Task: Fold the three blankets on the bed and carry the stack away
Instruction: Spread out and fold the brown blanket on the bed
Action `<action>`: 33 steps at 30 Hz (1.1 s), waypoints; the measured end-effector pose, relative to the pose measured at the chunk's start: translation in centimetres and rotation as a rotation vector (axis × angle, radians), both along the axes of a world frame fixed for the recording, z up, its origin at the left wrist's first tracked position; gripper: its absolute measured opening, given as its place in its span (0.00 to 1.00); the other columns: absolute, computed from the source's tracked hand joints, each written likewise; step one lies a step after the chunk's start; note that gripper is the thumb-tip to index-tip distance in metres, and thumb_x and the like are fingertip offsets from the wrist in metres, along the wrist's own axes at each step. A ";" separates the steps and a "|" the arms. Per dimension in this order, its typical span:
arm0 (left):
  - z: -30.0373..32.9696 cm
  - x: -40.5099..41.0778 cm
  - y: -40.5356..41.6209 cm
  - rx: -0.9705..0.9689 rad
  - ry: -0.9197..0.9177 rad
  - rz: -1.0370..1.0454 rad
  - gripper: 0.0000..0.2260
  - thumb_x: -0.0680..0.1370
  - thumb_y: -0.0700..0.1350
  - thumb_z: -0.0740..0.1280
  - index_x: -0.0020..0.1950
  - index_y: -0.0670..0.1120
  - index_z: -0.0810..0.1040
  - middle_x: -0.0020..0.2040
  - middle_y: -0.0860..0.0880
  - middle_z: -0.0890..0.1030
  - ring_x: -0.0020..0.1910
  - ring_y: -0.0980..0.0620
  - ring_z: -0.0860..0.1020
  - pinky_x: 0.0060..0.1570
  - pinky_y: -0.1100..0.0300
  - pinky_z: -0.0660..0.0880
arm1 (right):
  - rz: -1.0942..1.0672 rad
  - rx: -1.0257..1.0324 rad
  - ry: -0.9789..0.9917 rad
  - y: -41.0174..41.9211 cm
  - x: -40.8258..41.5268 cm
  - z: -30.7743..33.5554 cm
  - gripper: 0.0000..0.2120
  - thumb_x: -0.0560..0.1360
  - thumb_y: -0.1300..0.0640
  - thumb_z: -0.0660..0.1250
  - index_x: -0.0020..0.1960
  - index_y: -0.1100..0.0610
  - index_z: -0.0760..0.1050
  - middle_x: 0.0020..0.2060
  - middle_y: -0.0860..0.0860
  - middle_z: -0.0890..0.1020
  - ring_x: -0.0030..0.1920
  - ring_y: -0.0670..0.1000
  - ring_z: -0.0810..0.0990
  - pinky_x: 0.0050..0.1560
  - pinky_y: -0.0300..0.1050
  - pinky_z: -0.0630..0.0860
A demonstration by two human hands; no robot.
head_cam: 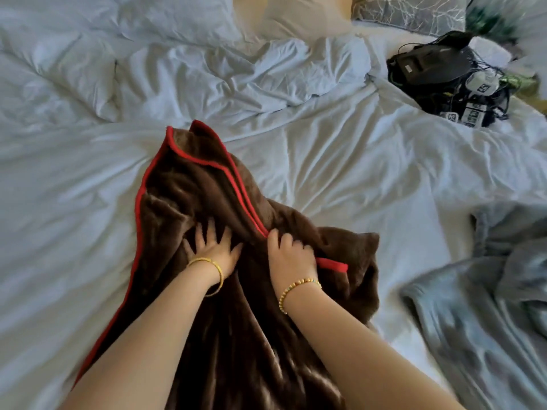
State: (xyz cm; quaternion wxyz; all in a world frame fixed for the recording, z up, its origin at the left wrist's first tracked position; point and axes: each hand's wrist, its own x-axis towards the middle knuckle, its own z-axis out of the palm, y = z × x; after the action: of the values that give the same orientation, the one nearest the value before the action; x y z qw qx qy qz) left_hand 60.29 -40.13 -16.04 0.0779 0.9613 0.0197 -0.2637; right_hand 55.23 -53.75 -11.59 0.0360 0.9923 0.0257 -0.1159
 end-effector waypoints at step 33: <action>33.4 -28.7 15.0 0.089 -0.210 -0.041 0.10 0.79 0.43 0.54 0.58 0.46 0.69 0.40 0.47 0.75 0.40 0.47 0.75 0.39 0.56 0.72 | -0.413 -0.027 0.157 -6.0 -30.9 32.1 0.15 0.74 0.59 0.61 0.60 0.54 0.71 0.59 0.54 0.77 0.59 0.57 0.76 0.56 0.51 0.75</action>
State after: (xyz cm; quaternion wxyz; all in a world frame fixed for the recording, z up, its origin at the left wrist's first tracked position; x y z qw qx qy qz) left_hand 31.62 -25.14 17.38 0.0315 0.9863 0.0036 -0.1622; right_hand 24.31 -59.73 20.51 0.0224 0.9639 -0.1769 -0.1978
